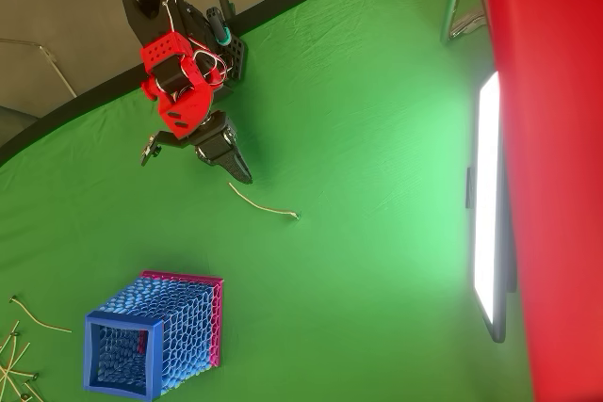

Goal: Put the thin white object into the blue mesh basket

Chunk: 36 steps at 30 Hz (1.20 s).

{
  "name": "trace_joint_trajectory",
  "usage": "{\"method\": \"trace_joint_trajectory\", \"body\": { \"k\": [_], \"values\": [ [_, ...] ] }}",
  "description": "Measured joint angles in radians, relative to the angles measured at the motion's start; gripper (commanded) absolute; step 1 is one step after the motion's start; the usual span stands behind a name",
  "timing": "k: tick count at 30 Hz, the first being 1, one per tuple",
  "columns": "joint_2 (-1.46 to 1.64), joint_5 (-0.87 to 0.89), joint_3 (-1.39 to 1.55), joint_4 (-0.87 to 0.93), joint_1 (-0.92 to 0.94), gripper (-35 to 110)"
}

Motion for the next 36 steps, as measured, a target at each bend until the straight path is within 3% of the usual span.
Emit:
{"method": "trace_joint_trajectory", "body": {
  "k": [18,36],
  "values": [
    [-0.540,0.115,-0.353,0.049,-0.046,0],
    [-1.413,0.787,-0.890,0.183,-0.034,1]
  ]
}}
